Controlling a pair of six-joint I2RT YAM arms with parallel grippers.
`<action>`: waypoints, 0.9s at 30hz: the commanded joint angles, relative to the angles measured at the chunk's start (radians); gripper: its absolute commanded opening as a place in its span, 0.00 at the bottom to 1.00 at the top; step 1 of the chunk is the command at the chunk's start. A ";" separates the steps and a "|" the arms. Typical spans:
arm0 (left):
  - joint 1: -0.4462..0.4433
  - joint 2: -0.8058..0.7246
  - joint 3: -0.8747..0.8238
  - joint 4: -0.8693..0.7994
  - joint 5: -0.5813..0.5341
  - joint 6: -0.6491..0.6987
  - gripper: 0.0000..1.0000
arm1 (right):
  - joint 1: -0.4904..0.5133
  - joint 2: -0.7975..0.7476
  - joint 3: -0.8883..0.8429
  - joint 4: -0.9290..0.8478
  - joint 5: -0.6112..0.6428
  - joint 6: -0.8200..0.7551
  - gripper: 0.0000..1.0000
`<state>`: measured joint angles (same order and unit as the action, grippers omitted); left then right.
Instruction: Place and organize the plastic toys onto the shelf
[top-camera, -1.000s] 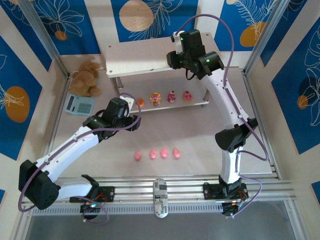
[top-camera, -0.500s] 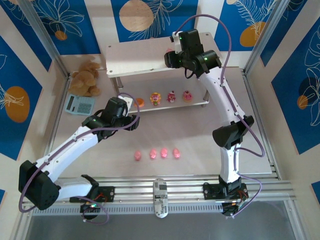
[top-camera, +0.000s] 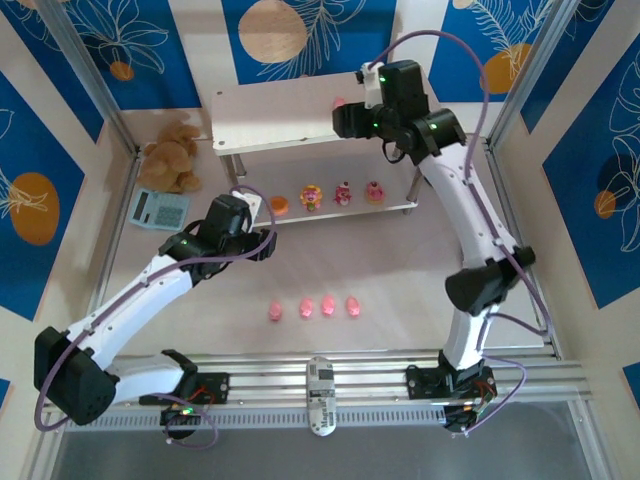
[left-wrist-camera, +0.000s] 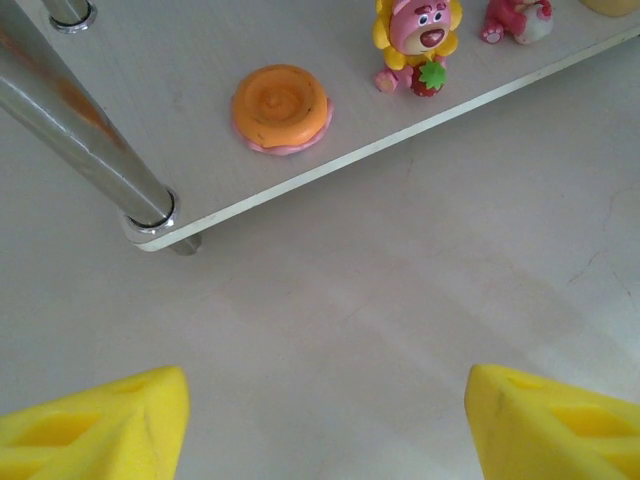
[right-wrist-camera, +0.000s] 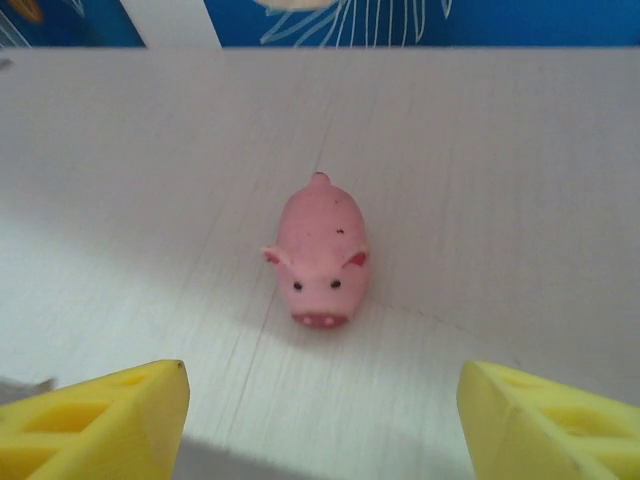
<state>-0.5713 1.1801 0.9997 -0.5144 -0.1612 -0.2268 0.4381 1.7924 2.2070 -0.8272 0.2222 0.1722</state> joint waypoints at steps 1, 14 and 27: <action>0.016 -0.026 -0.017 -0.018 -0.008 0.005 0.73 | -0.002 -0.169 -0.087 0.154 -0.010 0.016 0.73; -0.021 -0.018 -0.143 -0.084 0.014 -0.056 0.69 | 0.124 -0.572 -0.636 -0.146 0.143 0.202 0.62; -0.061 -0.044 -0.220 -0.068 -0.007 -0.091 0.69 | 0.426 -0.503 -1.161 -0.135 0.034 0.564 0.62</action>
<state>-0.6250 1.1572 0.7807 -0.5697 -0.1513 -0.3061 0.8310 1.2682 1.0737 -1.0168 0.3027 0.6319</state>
